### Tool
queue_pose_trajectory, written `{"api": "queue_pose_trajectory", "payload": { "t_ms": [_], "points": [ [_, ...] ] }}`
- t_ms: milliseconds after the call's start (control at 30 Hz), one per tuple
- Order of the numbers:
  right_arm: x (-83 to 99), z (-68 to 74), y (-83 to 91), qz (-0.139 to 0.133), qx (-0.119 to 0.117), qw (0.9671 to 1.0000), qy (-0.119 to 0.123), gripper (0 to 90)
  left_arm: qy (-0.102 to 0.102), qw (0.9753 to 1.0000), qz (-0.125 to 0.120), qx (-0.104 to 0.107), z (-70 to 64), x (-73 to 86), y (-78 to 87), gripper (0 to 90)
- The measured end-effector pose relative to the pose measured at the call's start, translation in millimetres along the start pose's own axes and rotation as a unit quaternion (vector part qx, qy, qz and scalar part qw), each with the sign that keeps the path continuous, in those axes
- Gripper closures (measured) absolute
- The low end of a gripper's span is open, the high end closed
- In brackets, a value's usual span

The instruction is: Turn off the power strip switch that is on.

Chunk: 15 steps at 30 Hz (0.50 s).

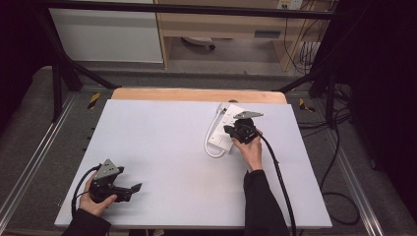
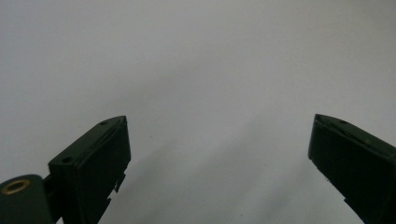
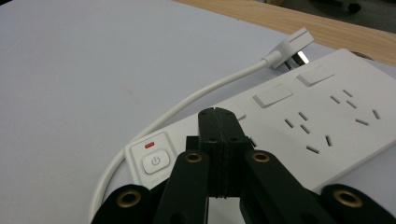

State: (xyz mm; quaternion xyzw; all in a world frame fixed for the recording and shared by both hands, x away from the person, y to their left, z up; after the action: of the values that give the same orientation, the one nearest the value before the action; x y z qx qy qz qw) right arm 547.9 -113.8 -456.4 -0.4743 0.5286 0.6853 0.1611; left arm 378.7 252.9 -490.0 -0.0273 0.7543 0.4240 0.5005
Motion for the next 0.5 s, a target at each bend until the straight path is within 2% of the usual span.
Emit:
{"api": "queue_pose_trajectory", "payload": {
  "t_ms": [500],
  "points": [
    [-12.6, 4.6, -18.8, 0.004, 0.003, 1.0, 0.004, 90.0, -0.001, 1.0, 0.0, 0.0, -0.4, -0.1, 0.1, 5.5]
  ]
}}
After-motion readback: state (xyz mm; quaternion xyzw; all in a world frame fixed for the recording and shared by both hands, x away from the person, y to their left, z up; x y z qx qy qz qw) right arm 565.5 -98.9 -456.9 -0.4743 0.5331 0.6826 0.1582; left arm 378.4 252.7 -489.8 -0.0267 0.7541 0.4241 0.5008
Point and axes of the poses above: each handheld gripper's, and its own axes: y roughly backward along the jaws, x roughly out of its underside, z roughly to its left, the point moved 7 cm from there along -y, roughly forward along the jaws, and after that the axes turned 9 degrees about x, right-handed, at the moved point
